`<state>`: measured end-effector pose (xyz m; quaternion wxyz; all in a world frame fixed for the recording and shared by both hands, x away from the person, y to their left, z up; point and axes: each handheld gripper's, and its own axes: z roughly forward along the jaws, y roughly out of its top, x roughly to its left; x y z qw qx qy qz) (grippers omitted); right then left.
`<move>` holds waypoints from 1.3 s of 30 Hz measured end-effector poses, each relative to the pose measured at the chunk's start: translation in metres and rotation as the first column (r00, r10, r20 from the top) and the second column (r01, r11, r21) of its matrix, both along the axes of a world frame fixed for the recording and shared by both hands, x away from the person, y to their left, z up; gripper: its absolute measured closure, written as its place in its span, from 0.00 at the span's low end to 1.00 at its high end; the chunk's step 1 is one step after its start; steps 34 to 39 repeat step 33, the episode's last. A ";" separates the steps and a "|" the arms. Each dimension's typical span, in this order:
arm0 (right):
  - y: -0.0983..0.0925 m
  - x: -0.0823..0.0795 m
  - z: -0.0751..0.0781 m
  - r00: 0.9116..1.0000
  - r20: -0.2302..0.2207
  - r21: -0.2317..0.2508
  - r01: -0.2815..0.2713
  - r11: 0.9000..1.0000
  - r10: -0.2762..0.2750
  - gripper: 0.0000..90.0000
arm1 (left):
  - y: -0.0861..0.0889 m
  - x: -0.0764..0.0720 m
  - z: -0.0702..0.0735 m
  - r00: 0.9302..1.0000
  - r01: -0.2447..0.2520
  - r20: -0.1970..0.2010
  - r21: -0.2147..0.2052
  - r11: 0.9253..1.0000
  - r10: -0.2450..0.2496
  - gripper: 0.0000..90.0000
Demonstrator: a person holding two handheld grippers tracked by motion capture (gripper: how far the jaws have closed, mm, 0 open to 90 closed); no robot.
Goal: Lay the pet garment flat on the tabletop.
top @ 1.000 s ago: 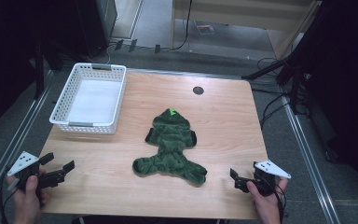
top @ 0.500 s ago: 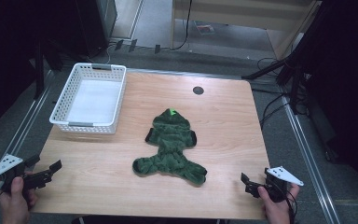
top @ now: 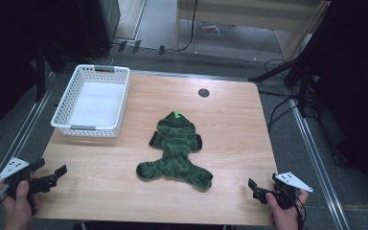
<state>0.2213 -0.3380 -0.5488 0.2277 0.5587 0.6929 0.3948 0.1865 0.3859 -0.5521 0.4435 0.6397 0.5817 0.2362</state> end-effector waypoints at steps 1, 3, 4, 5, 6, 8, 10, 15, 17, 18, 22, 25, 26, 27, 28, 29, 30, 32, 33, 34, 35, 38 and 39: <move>0.000 0.000 0.000 1.000 -0.003 0.004 0.001 1.000 -0.001 0.00 | 0.000 0.000 0.000 1.000 -0.001 0.000 -0.001 1.000 0.001 0.08; -0.001 0.001 0.000 1.000 -0.003 0.003 -0.002 1.000 0.002 0.00 | 0.000 0.001 -0.001 1.000 0.000 -0.001 0.000 1.000 0.000 0.08; -0.001 0.001 0.000 1.000 -0.004 0.002 -0.002 1.000 0.002 0.00 | 0.000 0.001 -0.001 1.000 -0.001 -0.002 0.001 1.000 0.001 0.08; 0.000 0.001 0.000 1.000 -0.009 0.003 0.000 1.000 0.000 0.00 | -0.001 0.002 -0.001 1.000 -0.002 -0.004 0.001 1.000 0.002 0.08; 0.000 0.001 0.000 1.000 -0.010 0.001 0.000 1.000 0.000 0.00 | -0.001 0.002 -0.001 1.000 -0.002 -0.007 0.004 1.000 0.002 0.08; 0.000 0.001 0.000 1.000 -0.012 -0.002 0.001 1.000 -0.001 0.00 | -0.002 0.002 -0.002 1.000 -0.003 -0.009 0.013 1.000 0.003 0.08; 0.000 0.002 0.000 1.000 -0.015 0.001 0.002 1.000 -0.002 0.00 | -0.002 0.003 -0.002 1.000 -0.001 -0.010 0.016 1.000 0.001 0.08; -0.001 0.002 -0.001 1.000 -0.018 0.002 0.006 1.000 -0.006 0.00 | -0.002 0.003 -0.002 1.000 -0.001 -0.014 0.006 1.000 0.002 0.08; -0.001 0.002 -0.001 1.000 -0.018 0.001 0.005 1.000 -0.005 0.00 | -0.001 0.004 -0.002 1.000 -0.001 -0.021 0.009 1.000 0.002 0.08; -0.001 0.002 -0.001 1.000 -0.019 0.002 0.005 1.000 -0.005 0.00 | -0.001 0.004 -0.002 1.000 -0.001 -0.023 0.008 1.000 0.002 0.08; -0.001 0.003 -0.001 1.000 -0.021 -0.001 0.005 1.000 -0.005 0.00 | -0.001 0.004 -0.002 1.000 0.000 -0.027 0.003 1.000 0.000 0.08; -0.001 0.003 -0.001 1.000 -0.025 0.000 0.006 1.000 -0.006 0.00 | -0.001 0.004 -0.002 1.000 0.001 -0.029 0.002 1.000 -0.001 0.08; -0.001 0.003 -0.001 1.000 -0.025 -0.001 0.006 1.000 -0.006 0.00 | -0.001 0.004 -0.002 1.000 0.001 -0.029 0.001 1.000 -0.001 0.08; -0.001 0.003 -0.001 1.000 -0.026 0.000 0.006 1.000 -0.006 0.00 | -0.001 0.004 -0.002 1.000 0.001 -0.029 0.001 1.000 -0.001 0.08; -0.001 0.003 -0.001 1.000 -0.026 0.000 0.006 1.000 -0.006 0.00 | -0.001 0.005 -0.002 1.000 0.002 -0.030 0.000 1.000 -0.002 0.08; -0.001 0.003 -0.001 1.000 -0.026 0.000 0.006 1.000 -0.006 0.00 | -0.001 0.005 -0.002 1.000 0.001 -0.029 -0.001 1.000 -0.001 0.08; -0.001 0.003 -0.001 1.000 -0.026 -0.001 0.006 1.000 -0.006 0.00 | -0.001 0.005 -0.002 1.000 0.001 -0.029 -0.002 1.000 -0.001 0.08; -0.001 0.003 -0.001 1.000 -0.026 -0.001 0.006 1.000 -0.006 0.00 | -0.001 0.005 -0.002 1.000 0.002 -0.031 -0.003 1.000 -0.002 0.08; 0.000 0.003 -0.001 1.000 -0.025 -0.003 0.008 1.000 -0.008 0.00 | -0.001 0.005 -0.002 0.999 0.004 -0.032 -0.003 1.000 -0.004 0.08; 0.000 0.003 -0.001 1.000 -0.025 -0.003 0.008 1.000 -0.008 0.00 | -0.001 0.005 -0.002 0.999 0.004 -0.032 -0.003 1.000 -0.004 0.08; 0.000 0.003 -0.001 1.000 -0.025 -0.003 0.008 1.000 -0.008 0.00 | -0.001 0.005 -0.002 0.999 0.004 -0.032 -0.003 1.000 -0.004 0.08; 0.000 0.003 -0.001 1.000 -0.025 -0.003 0.008 1.000 -0.008 0.00 | -0.001 0.005 -0.002 0.999 0.004 -0.032 -0.003 1.000 -0.004 0.08; 0.000 0.003 -0.001 1.000 -0.025 -0.003 0.008 1.000 -0.008 0.00 | -0.001 0.005 -0.002 0.999 0.004 -0.032 -0.003 1.000 -0.004 0.08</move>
